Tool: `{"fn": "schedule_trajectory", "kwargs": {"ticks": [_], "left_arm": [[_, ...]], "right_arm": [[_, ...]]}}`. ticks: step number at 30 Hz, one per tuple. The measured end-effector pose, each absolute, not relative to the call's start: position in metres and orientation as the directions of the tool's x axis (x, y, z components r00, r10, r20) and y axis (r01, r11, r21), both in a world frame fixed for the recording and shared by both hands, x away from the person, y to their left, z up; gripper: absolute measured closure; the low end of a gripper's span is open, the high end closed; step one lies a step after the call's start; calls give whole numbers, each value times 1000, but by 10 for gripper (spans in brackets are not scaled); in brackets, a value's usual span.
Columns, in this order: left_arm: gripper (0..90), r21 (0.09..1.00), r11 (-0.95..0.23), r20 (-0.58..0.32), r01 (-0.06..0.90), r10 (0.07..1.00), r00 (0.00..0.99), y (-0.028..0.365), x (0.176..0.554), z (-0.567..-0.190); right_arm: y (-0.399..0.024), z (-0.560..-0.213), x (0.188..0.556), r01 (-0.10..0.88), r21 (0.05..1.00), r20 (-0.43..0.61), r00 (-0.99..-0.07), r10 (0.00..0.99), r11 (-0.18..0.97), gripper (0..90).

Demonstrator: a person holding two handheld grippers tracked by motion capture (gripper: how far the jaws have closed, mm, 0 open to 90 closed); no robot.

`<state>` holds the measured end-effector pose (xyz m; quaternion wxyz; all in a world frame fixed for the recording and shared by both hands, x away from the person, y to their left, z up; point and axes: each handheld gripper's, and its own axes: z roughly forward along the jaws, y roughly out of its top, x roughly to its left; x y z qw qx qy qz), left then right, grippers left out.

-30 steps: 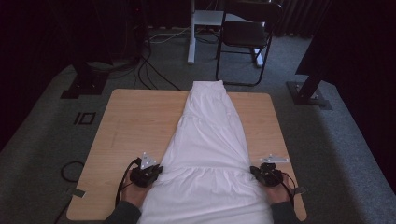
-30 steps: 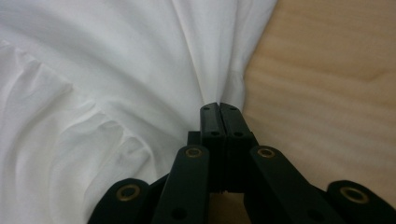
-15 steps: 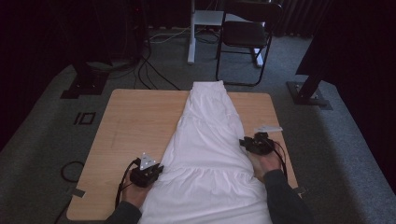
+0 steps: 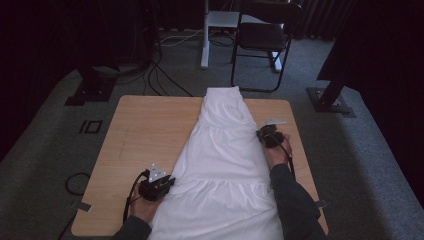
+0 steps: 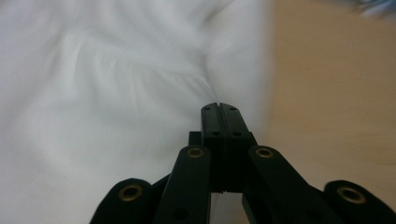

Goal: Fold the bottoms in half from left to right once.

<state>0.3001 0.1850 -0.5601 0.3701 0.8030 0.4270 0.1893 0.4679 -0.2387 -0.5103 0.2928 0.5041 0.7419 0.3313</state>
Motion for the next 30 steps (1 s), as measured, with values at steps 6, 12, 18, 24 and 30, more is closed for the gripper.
{"fn": "schedule_trajectory", "kwargs": {"ticks": [6, 12, 18, 24, 30], "left_arm": [[781, 738, -389, -19, 551, 805, 593, 185, 295, -558], [515, 769, -315, -64, 557, 828, 557, 194, 308, -530], [471, 799, -353, 9, 486, 816, 578, 168, 355, -495], [476, 753, -391, 31, 529, 825, 565, 117, 420, -519], [626, 709, -407, 15, 576, 825, 565, 111, 438, -549]], "right_arm": [[-261, -531, 475, 633, 743, -33, -289, 957, 216, 890], [-263, -542, 468, 629, 757, 61, -341, 938, 180, 583], [-251, -541, 469, 633, 745, 64, -380, 923, 209, 531], [-236, -553, 473, 661, 710, 28, -369, 929, 241, 517], [-236, -555, 469, 644, 728, 20, -363, 932, 235, 527]]}}
